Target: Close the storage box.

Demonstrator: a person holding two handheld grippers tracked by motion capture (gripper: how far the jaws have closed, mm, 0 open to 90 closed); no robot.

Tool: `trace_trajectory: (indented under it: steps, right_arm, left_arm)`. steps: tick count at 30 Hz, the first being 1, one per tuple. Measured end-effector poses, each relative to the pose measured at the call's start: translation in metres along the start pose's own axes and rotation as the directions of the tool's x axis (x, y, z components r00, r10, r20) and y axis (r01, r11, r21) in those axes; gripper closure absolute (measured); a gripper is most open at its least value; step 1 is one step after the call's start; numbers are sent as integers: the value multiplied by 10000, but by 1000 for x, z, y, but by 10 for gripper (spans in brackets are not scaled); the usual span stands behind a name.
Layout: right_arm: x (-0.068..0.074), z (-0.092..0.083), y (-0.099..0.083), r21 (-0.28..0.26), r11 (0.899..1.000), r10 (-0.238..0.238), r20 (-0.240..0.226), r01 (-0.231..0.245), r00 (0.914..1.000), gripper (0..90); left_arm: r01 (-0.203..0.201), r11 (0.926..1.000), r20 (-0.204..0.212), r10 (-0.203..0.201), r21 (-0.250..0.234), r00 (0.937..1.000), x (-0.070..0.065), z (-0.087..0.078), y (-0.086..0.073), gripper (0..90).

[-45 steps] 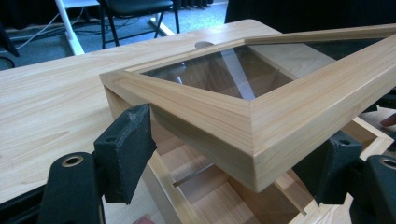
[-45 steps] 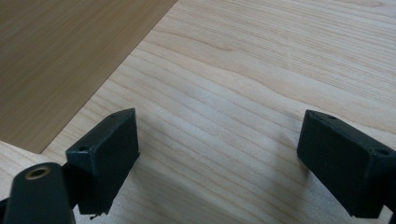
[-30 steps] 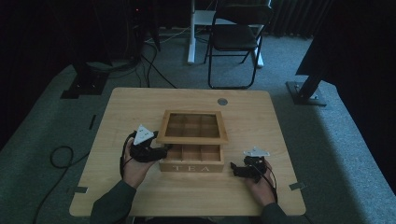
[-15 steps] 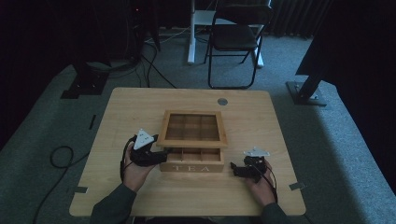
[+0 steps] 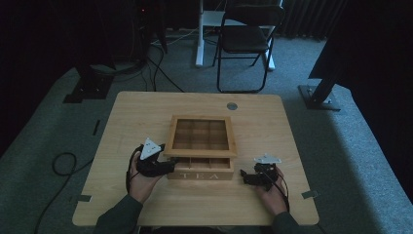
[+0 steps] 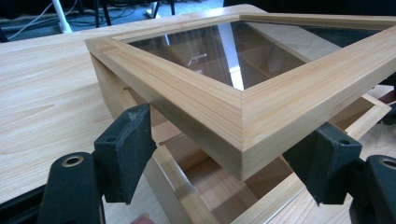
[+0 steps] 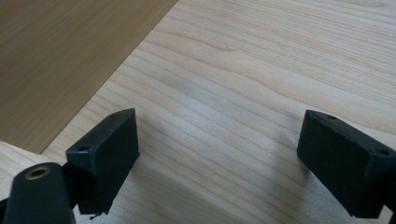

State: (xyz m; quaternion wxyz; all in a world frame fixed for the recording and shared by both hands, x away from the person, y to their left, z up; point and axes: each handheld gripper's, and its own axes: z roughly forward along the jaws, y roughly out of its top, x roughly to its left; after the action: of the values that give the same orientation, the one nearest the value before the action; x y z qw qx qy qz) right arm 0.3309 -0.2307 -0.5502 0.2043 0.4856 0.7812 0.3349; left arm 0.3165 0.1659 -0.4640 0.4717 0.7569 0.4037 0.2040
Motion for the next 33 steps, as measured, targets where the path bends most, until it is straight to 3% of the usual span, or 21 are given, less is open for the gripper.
trace_trajectory:
  steps: [27, 33]
  right_arm:
    - [0, 0, 0, 11, 10000, -9, 0, 9, 10000, 122]
    - [0, 0, 0, 3, 10000, -5, -2, 5, 10000, 122]
  left_arm:
    - [-109, 9998, 46, 108, 164, 9999, -8, 2, -15, 262]
    - [-218, 9993, -107, 221, 297, 9997, -12, 2, -21, 262]
